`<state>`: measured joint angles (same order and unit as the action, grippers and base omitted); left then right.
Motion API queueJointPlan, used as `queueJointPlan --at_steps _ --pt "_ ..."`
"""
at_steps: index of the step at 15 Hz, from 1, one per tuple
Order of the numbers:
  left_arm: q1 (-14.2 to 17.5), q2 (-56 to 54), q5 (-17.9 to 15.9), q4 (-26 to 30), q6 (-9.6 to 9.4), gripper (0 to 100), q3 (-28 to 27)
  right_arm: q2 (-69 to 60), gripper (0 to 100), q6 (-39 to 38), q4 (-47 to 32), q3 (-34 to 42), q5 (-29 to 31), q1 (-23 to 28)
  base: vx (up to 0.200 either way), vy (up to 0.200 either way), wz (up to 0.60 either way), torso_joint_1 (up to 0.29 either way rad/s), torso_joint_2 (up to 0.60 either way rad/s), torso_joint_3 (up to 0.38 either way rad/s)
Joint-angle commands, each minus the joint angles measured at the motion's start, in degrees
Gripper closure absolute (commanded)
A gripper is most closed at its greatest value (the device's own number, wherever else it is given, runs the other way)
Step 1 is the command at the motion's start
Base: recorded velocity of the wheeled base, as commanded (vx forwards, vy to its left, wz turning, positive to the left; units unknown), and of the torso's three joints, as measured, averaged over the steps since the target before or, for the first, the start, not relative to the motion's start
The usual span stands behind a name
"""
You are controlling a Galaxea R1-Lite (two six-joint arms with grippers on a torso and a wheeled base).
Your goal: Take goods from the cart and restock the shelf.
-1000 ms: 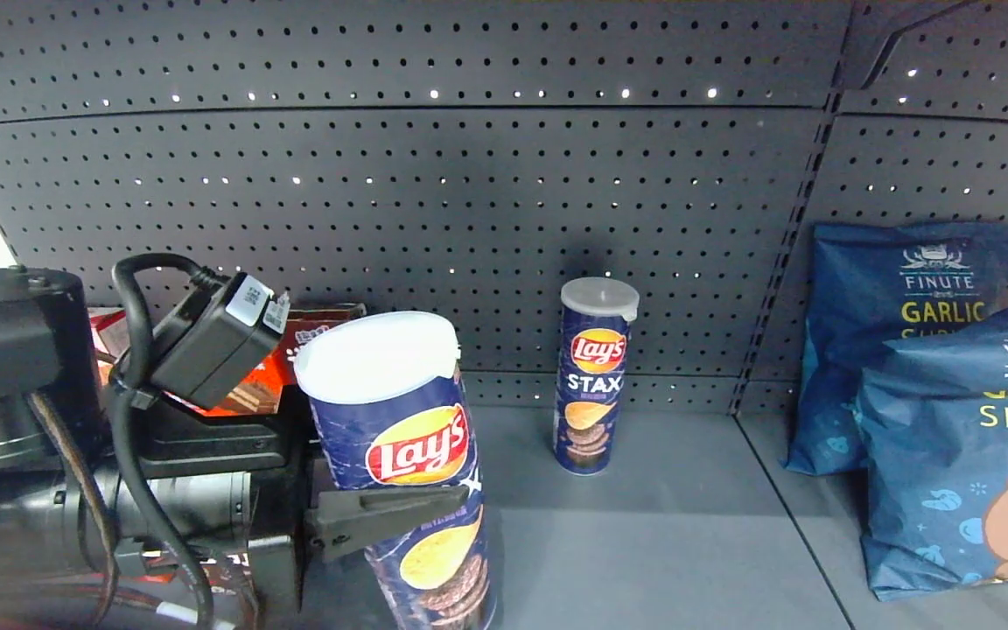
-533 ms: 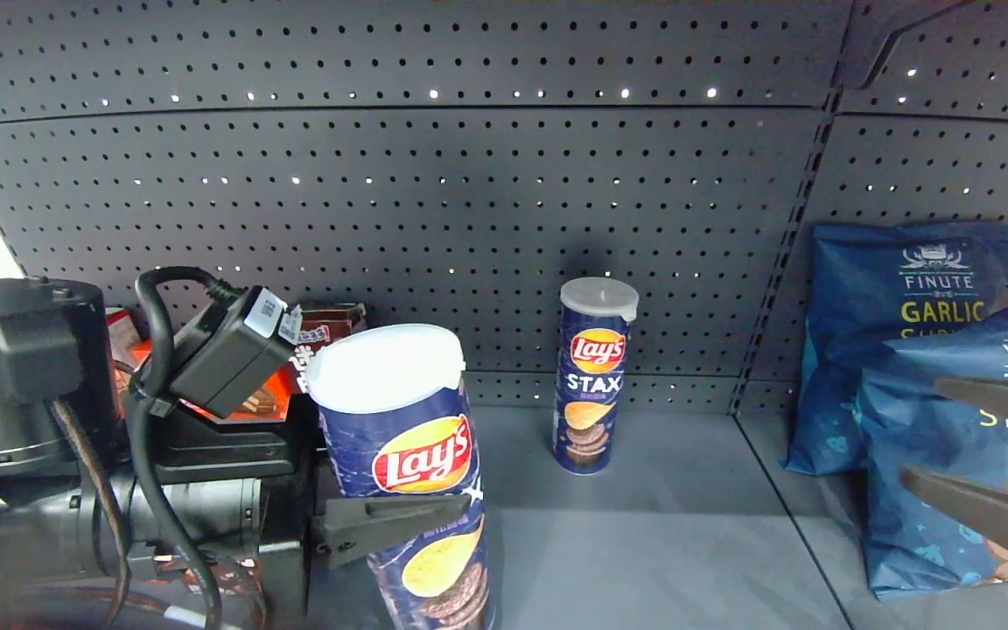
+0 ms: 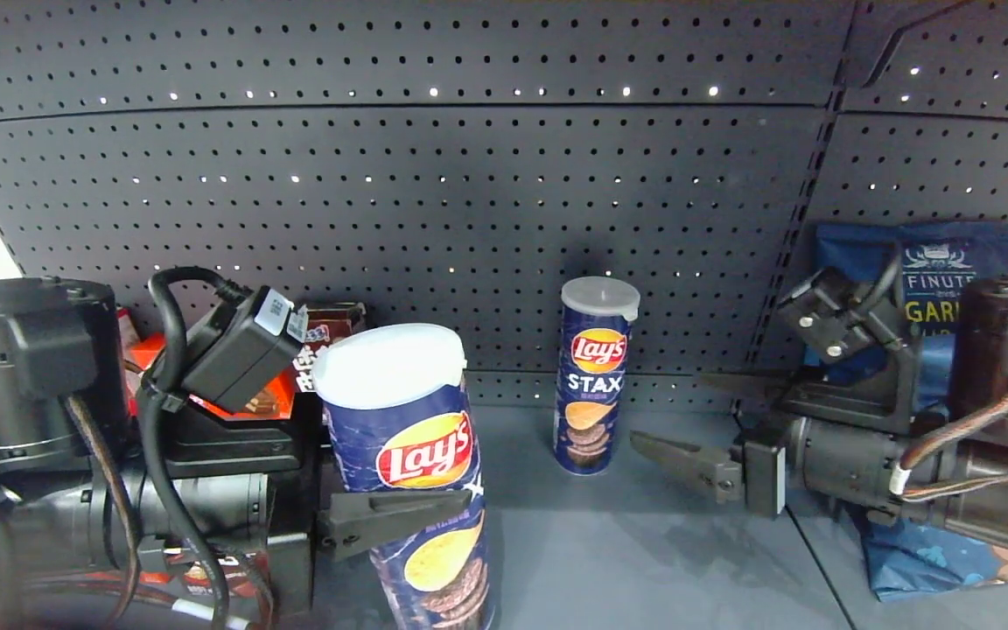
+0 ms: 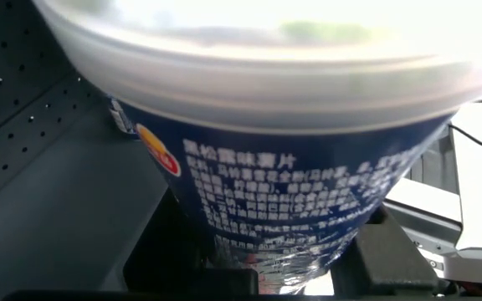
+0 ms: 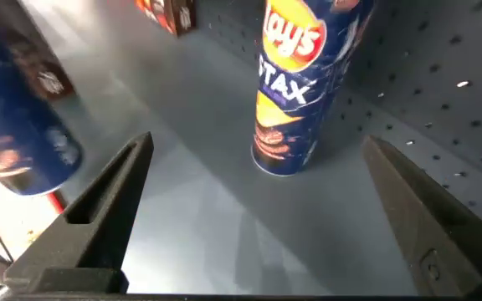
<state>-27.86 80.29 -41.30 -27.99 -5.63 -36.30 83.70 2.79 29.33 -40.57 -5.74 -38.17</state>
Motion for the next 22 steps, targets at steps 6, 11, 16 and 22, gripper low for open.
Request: queueJointPlan --at_steps 6,11,16,22 --pt "0.0 0.4 -0.1 0.0 0.01 100 -0.1 11.7 0 0.1 4.4 -4.0 -0.3 4.4 0.000 0.000 0.00 0.000 0.00 0.000" --pt "0.0 0.4 -0.1 0.0 0.01 100 -0.4 17.6 0 0.3 6.7 -7.9 -3.0 5.6 0.000 0.000 0.00 0.000 0.00 0.000" --pt "0.0 0.4 -0.1 0.0 0.09 100 -1.0 23.3 0 0.4 9.9 -10.5 -5.9 6.5 0.000 0.000 0.00 0.000 0.00 0.000" --pt "0.1 0.4 0.0 0.0 0.18 100 -0.9 27.5 0 1.4 13.6 -11.0 -9.4 8.0 0.000 0.000 0.00 0.000 0.00 0.000"
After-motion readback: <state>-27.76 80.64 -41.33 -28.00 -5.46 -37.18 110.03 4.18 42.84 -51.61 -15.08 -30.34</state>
